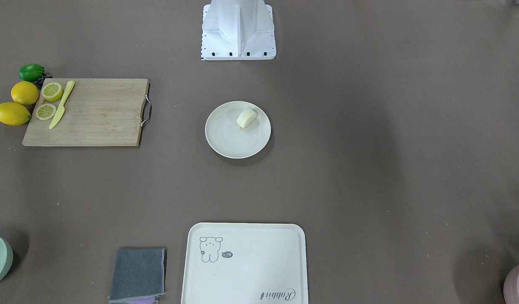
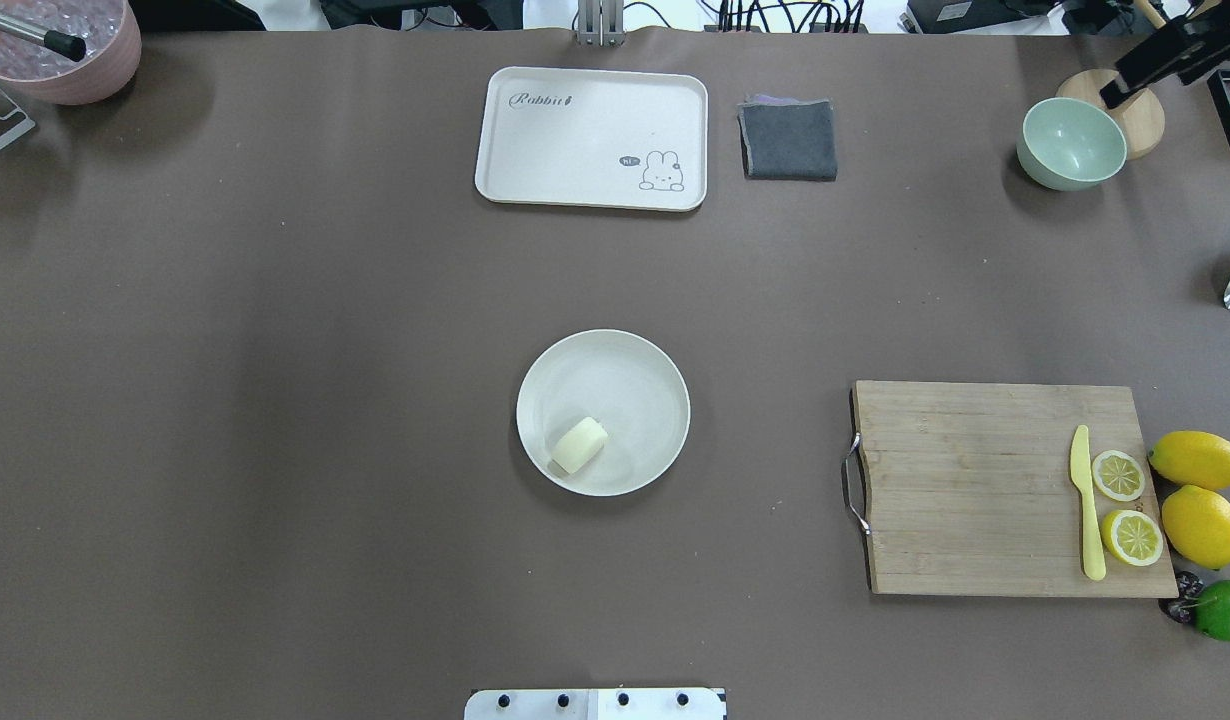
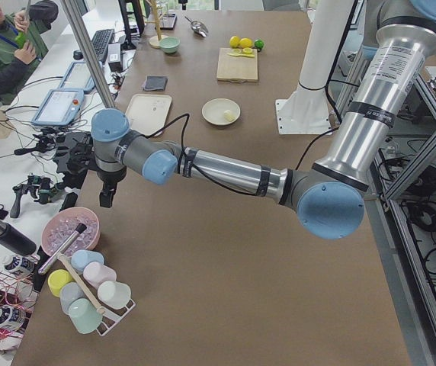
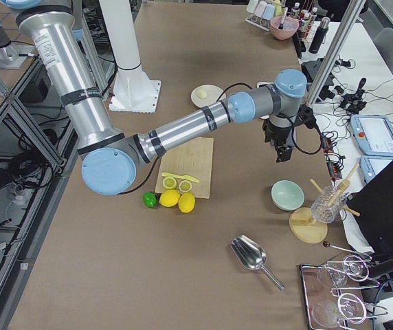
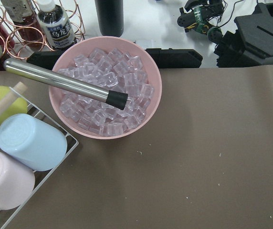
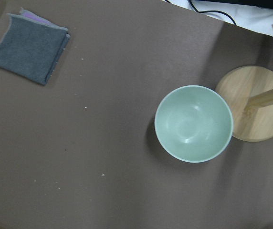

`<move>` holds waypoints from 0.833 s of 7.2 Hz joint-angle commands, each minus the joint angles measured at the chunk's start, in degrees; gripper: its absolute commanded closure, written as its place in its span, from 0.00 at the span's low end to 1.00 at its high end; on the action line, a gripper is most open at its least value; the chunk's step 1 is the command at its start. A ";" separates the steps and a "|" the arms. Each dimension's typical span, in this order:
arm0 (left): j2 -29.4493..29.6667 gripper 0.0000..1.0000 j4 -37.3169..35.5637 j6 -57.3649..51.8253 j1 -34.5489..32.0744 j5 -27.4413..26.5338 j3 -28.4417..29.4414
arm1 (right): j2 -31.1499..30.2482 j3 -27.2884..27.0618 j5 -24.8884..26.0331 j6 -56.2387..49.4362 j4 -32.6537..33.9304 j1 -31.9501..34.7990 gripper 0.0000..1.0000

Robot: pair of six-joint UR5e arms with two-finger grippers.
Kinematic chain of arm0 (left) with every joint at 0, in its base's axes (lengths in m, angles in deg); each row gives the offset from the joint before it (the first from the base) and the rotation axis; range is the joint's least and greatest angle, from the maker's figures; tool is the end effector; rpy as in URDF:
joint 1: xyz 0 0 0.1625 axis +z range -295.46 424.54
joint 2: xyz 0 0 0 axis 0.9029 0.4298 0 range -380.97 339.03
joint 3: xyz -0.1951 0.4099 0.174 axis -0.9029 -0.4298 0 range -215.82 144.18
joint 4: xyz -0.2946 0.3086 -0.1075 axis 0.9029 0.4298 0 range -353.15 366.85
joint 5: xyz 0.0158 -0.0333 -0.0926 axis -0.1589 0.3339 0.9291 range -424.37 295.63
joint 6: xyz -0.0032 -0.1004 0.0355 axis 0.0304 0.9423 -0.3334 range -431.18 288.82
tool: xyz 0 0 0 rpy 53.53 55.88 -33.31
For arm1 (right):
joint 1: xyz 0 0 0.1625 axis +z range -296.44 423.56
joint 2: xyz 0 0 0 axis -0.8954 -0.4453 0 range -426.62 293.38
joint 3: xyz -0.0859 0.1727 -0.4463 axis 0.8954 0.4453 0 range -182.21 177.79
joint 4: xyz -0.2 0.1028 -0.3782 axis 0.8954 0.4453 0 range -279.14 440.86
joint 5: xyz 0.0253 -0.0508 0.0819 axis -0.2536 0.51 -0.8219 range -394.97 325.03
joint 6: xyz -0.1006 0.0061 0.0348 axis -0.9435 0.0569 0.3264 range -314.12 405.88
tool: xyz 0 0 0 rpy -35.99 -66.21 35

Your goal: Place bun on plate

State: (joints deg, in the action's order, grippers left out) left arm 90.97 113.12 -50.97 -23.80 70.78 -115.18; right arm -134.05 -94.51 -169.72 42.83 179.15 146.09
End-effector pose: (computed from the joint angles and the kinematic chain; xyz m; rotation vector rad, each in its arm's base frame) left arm -0.0371 -0.7173 0.5518 0.3007 0.8441 -0.1124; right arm -0.0312 -0.6860 0.4792 0.2454 -0.7880 -0.2860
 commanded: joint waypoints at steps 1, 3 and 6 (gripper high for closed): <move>0.73 0.02 -5.34 -1.05 -4.62 1.34 2.96 | 0.01 3.44 0.10 -2.75 0.76 3.15 0.00; 0.30 0.02 -5.90 -1.40 -6.05 1.26 4.56 | -1.04 3.54 -0.16 -2.66 0.68 5.26 0.00; -2.34 0.02 -5.64 -1.40 -6.06 1.26 4.03 | -2.45 4.50 0.02 -2.66 0.15 5.53 0.00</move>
State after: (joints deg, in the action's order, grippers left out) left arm 89.58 107.44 -52.36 -29.81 72.01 -111.00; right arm -136.13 -90.64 -169.78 40.24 179.53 151.54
